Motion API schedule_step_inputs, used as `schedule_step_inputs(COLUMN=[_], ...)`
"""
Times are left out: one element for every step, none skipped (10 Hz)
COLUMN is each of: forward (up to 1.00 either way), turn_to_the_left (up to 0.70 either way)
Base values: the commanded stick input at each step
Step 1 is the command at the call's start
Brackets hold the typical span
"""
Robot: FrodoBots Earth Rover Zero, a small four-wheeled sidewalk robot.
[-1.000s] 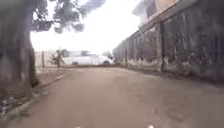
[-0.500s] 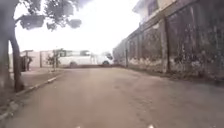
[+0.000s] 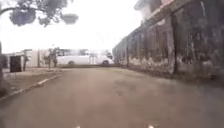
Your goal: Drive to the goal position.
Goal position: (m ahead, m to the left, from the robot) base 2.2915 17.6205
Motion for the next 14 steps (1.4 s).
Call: schedule_step_inputs(forward=[1.0,1.0,1.0,1.0,1.0,1.0,1.0,1.0,1.0,1.0,1.0,1.0,1.0,1.0], turn_to_the_left=[0.0,0.0,0.0,0.0,0.0,0.0,0.0,0.0,0.0,0.0,0.0,0.0,0.0,0.0])
